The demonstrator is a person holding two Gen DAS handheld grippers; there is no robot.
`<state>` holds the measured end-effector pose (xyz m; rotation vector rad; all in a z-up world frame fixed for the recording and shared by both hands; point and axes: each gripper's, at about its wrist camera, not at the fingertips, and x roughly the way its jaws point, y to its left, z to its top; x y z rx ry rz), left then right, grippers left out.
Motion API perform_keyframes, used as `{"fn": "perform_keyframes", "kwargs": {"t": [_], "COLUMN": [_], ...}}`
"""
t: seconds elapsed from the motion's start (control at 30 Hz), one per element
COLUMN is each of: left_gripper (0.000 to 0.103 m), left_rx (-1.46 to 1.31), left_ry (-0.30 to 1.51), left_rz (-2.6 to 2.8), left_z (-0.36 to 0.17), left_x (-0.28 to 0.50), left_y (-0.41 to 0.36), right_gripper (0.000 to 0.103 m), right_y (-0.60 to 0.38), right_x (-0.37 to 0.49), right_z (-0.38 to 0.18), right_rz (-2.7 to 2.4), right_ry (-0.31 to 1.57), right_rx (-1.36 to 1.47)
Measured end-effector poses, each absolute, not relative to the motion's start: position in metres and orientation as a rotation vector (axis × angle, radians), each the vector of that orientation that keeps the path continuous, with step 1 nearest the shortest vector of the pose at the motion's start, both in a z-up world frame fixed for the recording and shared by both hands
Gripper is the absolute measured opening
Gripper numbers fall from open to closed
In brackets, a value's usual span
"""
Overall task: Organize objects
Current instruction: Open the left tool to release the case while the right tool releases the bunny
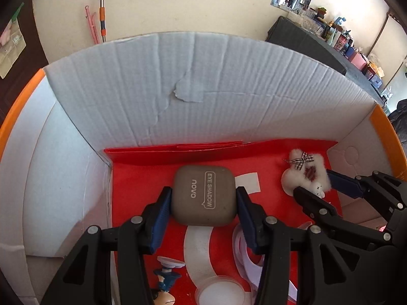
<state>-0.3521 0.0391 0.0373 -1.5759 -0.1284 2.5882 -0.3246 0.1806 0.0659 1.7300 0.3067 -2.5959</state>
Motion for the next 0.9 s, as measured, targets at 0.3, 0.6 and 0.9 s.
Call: {"fn": "perform_keyframes", "kwargs": {"t": [0.3,0.6,0.9], "left_gripper": [0.052,0.052,0.052], "left_rx": [-1.576,-1.577,-1.577], "left_ry": [-0.112,-0.108,-0.108], "left_rz": [2.597,2.597,2.604], "left_z": [0.0373,0.0368,0.0369], "left_x": [-0.3539,-0.3565,-0.3589], "left_y": [0.0426,0.0461,0.0471], "right_gripper": [0.040,0.041,0.043], "right_y": [0.1816,0.1774,0.1770], "right_x": [-0.3254,-0.3247,-0.3282], "right_z": [0.0631,0.0620,0.0635], "right_rz": [-2.591,-2.591,-2.590], "right_ry": [0.316,0.312,0.312], "right_rx": [1.730,1.732,1.737]}}
